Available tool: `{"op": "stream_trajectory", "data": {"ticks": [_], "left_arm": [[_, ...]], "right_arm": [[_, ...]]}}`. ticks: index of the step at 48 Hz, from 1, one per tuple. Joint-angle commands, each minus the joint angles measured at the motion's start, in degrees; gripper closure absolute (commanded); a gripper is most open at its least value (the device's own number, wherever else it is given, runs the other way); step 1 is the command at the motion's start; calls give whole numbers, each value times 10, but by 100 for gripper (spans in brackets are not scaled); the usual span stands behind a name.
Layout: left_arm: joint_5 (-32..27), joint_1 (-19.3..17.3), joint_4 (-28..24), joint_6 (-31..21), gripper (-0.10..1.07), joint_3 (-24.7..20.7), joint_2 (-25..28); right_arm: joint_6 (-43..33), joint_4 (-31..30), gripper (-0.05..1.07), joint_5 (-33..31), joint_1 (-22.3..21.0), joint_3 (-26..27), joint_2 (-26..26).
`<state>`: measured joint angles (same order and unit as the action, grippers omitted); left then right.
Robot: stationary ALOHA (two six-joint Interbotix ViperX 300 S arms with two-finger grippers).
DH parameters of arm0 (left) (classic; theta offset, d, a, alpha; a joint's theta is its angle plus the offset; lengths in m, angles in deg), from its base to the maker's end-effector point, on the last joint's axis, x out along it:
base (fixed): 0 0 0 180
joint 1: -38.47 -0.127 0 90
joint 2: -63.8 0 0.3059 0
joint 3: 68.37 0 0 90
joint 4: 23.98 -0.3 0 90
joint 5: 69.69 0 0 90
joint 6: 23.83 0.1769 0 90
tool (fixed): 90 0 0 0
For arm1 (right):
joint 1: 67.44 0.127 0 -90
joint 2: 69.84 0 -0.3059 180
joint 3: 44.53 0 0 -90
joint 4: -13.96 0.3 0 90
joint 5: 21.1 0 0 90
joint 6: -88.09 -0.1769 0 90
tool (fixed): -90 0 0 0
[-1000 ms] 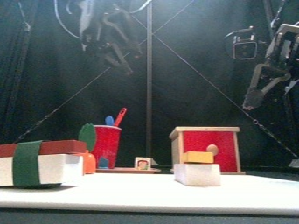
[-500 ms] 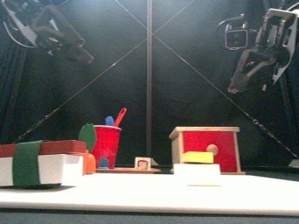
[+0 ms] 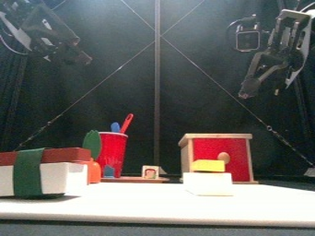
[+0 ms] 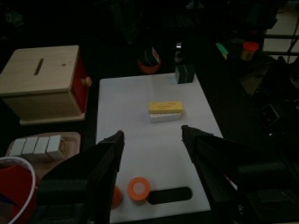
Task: Put egg onto rice
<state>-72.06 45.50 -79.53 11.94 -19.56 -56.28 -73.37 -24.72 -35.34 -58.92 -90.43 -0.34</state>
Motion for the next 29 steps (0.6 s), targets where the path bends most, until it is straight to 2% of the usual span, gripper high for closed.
{"op": "stream_trajectory", "data": {"ticks": [1, 18, 29], "left_arm": [[7, -7, -1, 3, 8, -13, -1], [7, -11, -18, 3, 8, -11, 0], [7, -41, -25, 2, 8, -4, 1]], "right_arm": [[-2, 2, 64, 2, 0, 4, 0], [1, 0, 64, 2, -11, 7, 34], [2, 0, 64, 2, -17, 13, 47]]}}
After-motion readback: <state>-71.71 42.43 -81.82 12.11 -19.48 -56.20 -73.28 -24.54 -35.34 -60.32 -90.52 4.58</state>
